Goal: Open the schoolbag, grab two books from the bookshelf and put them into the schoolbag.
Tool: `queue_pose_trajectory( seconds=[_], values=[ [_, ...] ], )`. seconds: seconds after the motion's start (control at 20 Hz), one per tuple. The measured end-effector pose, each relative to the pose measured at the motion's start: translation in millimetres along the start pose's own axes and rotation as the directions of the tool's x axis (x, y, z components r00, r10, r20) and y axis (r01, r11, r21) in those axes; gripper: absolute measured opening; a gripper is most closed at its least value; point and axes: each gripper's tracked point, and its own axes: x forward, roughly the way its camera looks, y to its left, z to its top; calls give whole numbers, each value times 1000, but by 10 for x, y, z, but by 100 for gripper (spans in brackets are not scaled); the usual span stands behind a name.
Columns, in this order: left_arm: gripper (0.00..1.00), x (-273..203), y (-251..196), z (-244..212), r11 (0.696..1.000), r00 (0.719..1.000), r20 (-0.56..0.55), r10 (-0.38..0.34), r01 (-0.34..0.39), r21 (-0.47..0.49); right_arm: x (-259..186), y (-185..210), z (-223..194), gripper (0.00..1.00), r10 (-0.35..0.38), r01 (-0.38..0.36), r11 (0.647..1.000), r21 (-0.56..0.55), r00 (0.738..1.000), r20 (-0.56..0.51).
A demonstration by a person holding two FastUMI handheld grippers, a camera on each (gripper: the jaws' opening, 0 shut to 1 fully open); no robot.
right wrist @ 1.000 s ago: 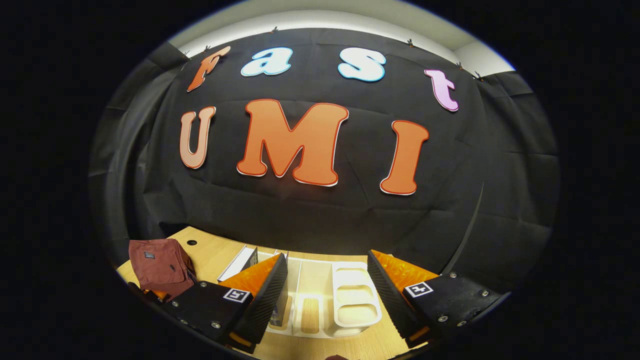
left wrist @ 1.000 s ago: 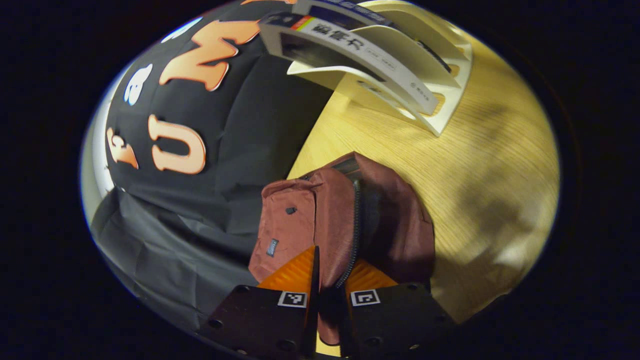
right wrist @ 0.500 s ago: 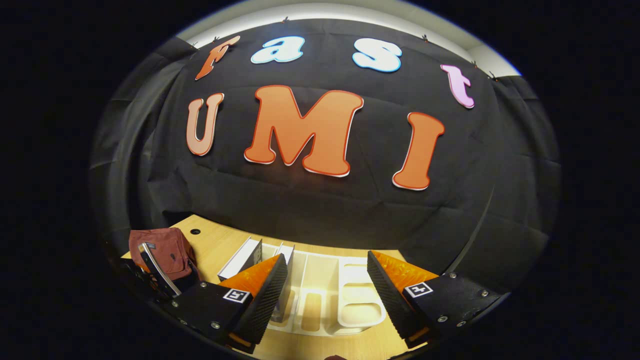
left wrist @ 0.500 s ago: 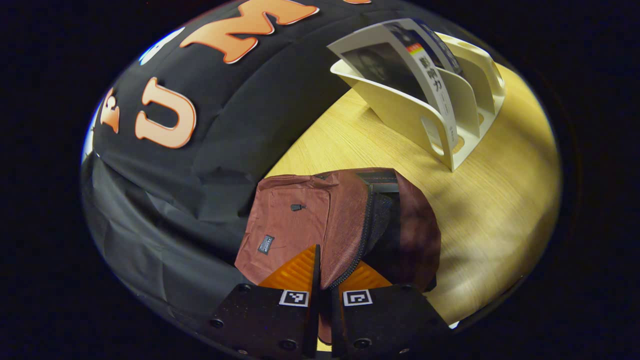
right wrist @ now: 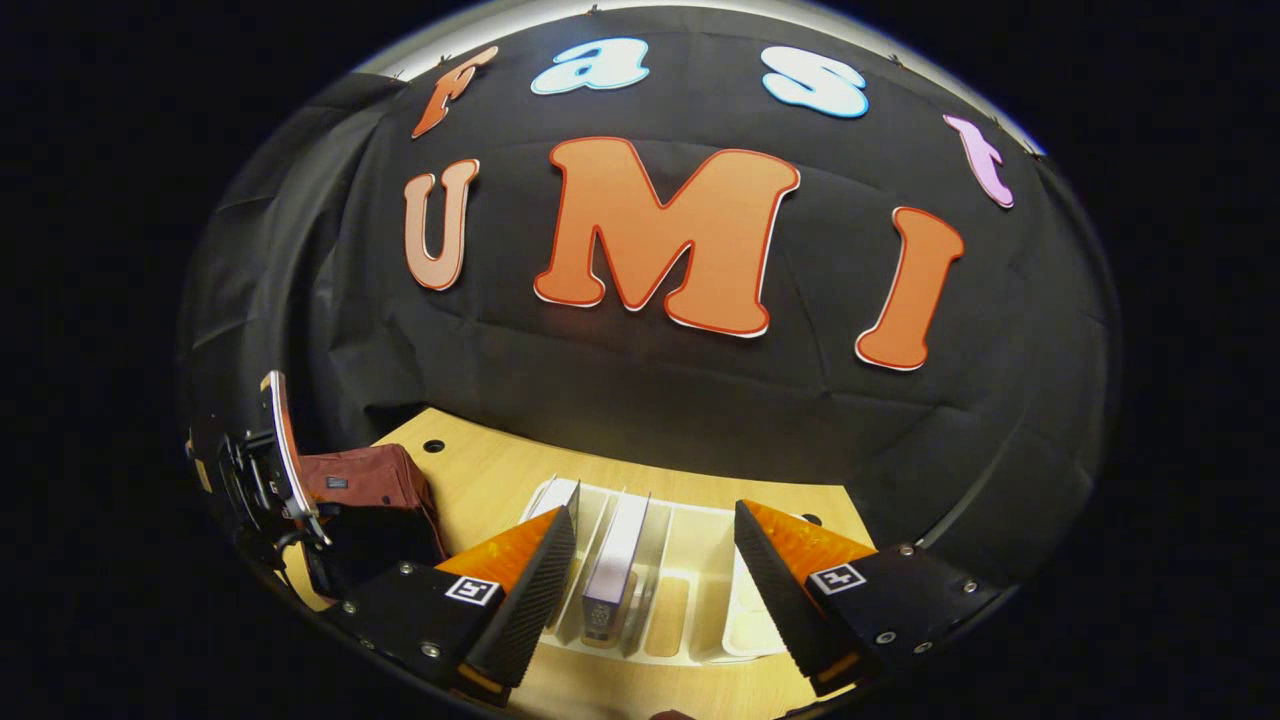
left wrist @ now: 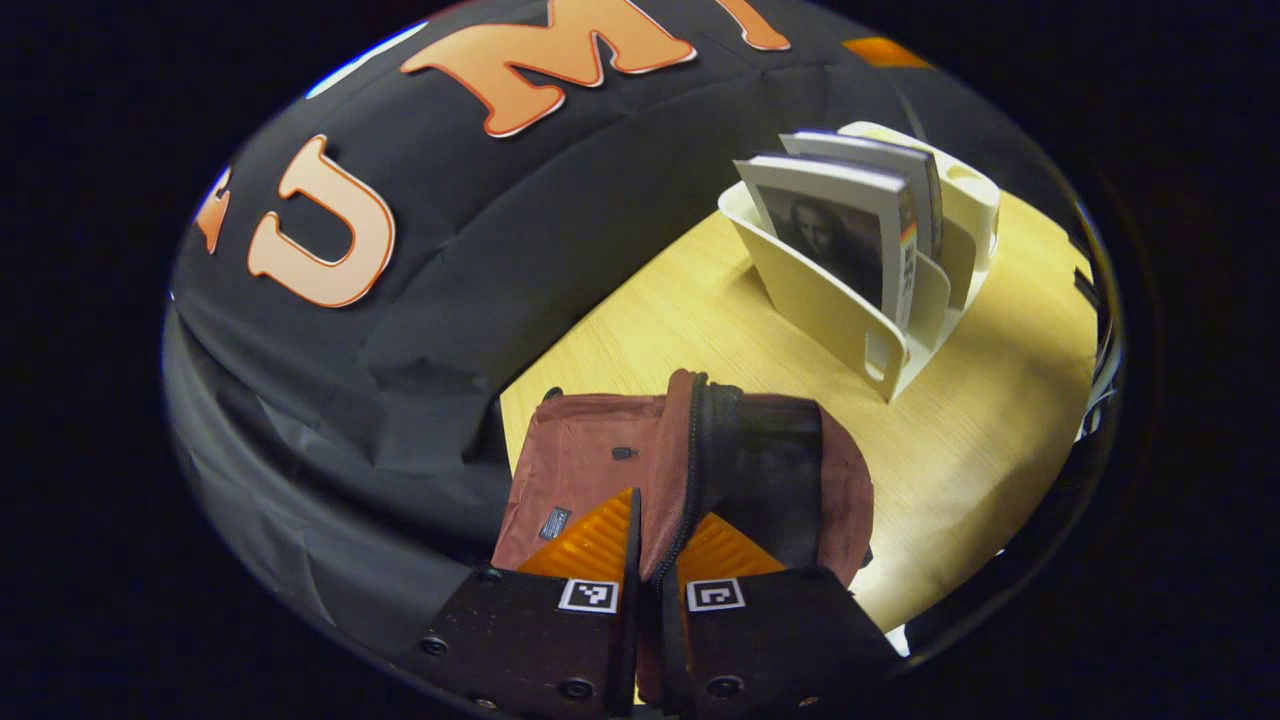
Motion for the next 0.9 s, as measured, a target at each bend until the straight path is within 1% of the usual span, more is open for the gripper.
queue_pose_trajectory(
  seconds=[0.05, 0.1, 0.2, 0.4, 0.45, 0.55, 0.65, 0.75, 0.8, 0.85, 0.9],
  values=[
    [8, -21, 93, 53, 999, 1000, 11, -22, 22, -24, 44, 48, 3, 96, 13, -13, 1000, 0, 1000, -26],
    [8, -14, 197, 79, 998, 999, 16, -42, 42, -52, 97, 100, -34, 97, 28, -28, 1000, -9, 997, -73],
    [8, -32, 339, 133, 991, 995, 21, -97, 99, -92, 157, 164, -53, 97, 23, -27, 999, -33, 991, -135],
    [7, -52, 560, 202, 981, 984, 17, -178, 179, -71, 290, 343, -51, 97, 18, -40, 995, -89, 972, -233],
    [7, -42, 602, 227, 978, 980, 11, -199, 199, -68, 331, 391, -55, 97, 23, -50, 994, -98, 965, -261],
    [7, -63, 693, 265, 970, 972, 13, -234, 234, -70, 406, 539, -114, 97, 47, -84, 992, -95, 941, -335],
    [6, -54, 784, 321, 970, 972, 28, -232, 234, -60, 463, 687, -219, 97, 70, -113, 991, -78, 906, -418],
    [6, -87, 743, 331, 966, 966, 45, -255, 257, -41, 562, 825, -381, 97, 93, -142, 988, -62, 862, -498],
    [6, -79, 728, 341, 963, 962, 55, -267, 269, -36, 634, 908, -445, 97, 124, -181, 982, -54, 836, -534],
    [6, -78, 727, 353, 961, 960, 63, -273, 275, -33, 631, 947, -523, 97, 131, -188, 982, -35, 797, -590],
    [6, -81, 728, 348, 959, 958, 67, -279, 282, -35, 618, 992, -515, 98, 147, -193, 981, -9, 775, -614]
  ],
)
